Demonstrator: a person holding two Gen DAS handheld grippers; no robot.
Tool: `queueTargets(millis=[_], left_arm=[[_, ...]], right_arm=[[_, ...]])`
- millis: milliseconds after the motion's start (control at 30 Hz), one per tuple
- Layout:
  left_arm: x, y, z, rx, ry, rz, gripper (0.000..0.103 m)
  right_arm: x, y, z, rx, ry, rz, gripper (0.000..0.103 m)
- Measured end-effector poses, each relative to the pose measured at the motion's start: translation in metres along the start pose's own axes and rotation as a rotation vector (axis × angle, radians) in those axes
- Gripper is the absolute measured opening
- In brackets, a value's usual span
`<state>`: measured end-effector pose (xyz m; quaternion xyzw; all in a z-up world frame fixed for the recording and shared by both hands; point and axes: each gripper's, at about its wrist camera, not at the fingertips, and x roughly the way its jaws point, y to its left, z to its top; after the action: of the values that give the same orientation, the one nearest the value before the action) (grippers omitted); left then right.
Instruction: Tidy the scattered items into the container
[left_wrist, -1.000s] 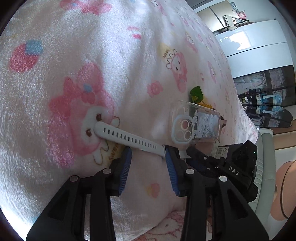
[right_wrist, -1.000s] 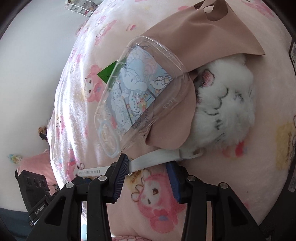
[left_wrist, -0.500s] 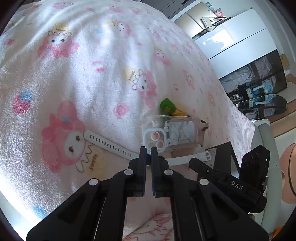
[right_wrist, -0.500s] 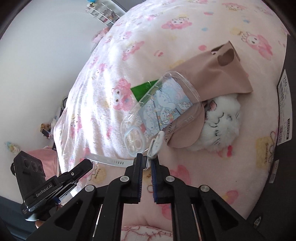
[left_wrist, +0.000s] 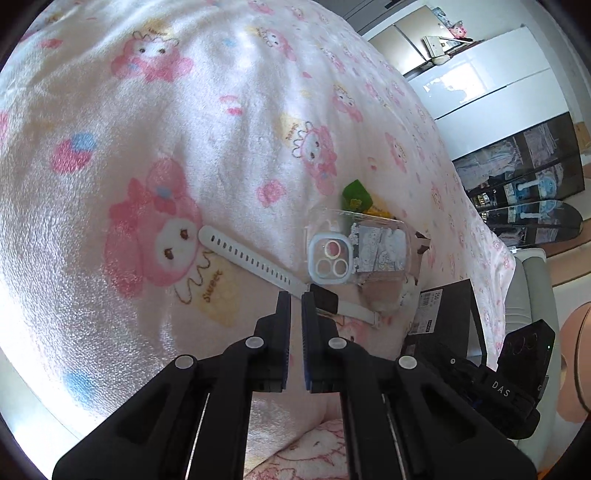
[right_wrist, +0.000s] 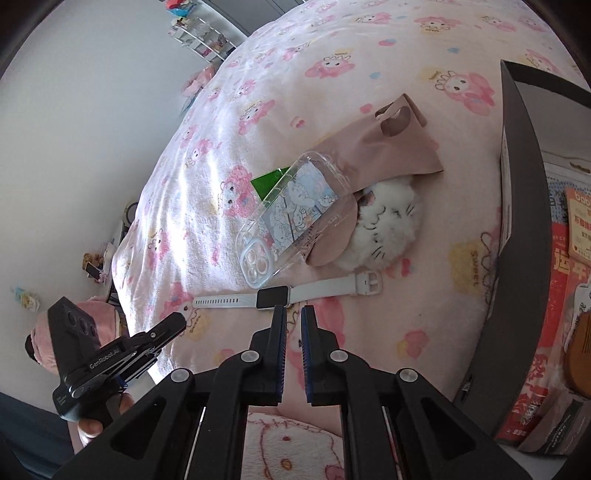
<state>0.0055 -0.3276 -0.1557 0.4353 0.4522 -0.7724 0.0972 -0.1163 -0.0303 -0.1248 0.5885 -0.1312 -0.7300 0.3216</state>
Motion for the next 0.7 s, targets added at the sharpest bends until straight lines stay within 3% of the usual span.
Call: queueTargets(millis=[100,233,400,500,600,700], left_arm=[[0.013,0.014,0.001,-0.04,0.029,-0.007,0.016],[0.028,0.018,0.004,-0.045,0.044,-0.024,0.019],[0.04,0.016,0.017,-0.061,0.029,-0.055,0.027],[0.047,0.018,0.024,-0.074,0.033,-0.073,0.029],[0.052,0.021,0.028,-0.079,0.033,-0.088,0.03],[0.057,0.023,0.03,-0.089,0.038,-0.099,0.031]], right_arm=[[0.006,-0.001,0.002,-0.005,0.031,-0.007,0.007],[0.023,0.005,0.003,-0.035,0.073,-0.074,0.009],[0.055,-0.007,0.002,0.045,0.168,-0.024,0.011],[0.069,-0.023,0.006,0.111,0.176,-0.061,0.012],[0.075,-0.038,0.01,0.19,0.169,-0.028,0.013],[0.071,-0.036,0.016,0.181,0.131,-0.027,0.022]])
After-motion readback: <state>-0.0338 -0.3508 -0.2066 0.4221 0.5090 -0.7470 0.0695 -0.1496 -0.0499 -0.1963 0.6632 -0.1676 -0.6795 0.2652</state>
